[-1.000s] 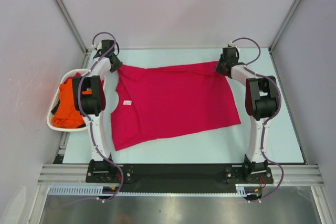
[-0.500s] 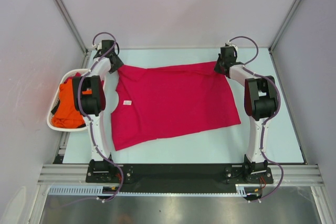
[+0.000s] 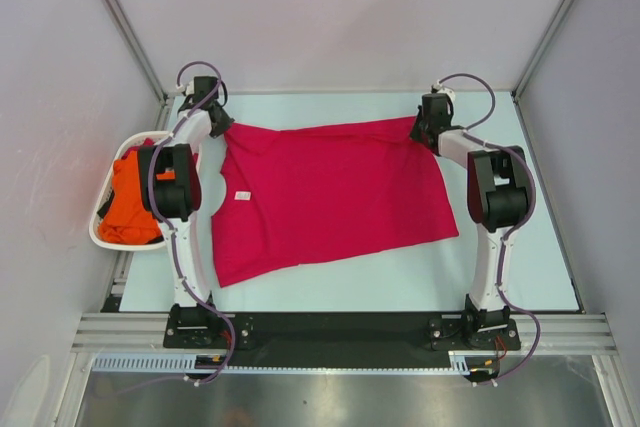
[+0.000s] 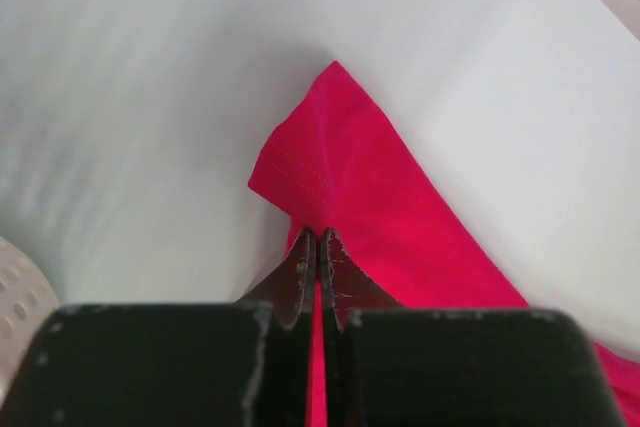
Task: Fold and stack the t-shirts
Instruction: Grap the side of the flattened tshirt furthest away from the robot with both arms, then fold the flattened tshirt in 1/3 of the way
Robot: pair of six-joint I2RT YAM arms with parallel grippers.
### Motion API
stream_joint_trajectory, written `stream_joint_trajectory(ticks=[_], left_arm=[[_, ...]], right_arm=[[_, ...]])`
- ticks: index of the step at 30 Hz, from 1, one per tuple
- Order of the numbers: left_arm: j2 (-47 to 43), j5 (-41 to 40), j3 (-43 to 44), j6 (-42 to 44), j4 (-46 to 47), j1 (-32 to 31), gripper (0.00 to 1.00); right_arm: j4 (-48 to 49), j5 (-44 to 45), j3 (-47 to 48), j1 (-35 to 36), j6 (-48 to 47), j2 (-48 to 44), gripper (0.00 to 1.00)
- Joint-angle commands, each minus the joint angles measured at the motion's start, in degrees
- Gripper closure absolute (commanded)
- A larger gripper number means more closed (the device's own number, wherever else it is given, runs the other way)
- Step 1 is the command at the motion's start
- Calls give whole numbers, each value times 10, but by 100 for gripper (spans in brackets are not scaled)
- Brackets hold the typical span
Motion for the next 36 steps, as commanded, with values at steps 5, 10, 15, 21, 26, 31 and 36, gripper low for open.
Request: stream_joint_trajectory(ticks=[5, 10, 15, 21, 26, 31, 36], left_arm=[[-73, 10, -37, -2, 47, -2, 100], [-110, 18, -56, 4, 58, -3, 100], [-143, 32, -78, 4, 67, -4, 100], [-192, 47, -142, -1, 71, -6, 100], [-235, 64, -169, 0, 43, -3, 100], [-274, 65, -177, 1, 13, 2, 100], [-324, 57, -203, -3, -3, 9, 100]], right_arm=[[84, 27, -44, 0, -4, -75, 94], [113, 32, -70, -1, -4, -101, 94], [121, 32, -86, 0, -6, -123, 94], [105, 38, -92, 0, -11, -146, 94], [80, 42, -101, -3, -9, -165, 94], [70, 43, -121, -11, -5, -185, 94], [61, 45, -137, -14, -2, -206, 94]])
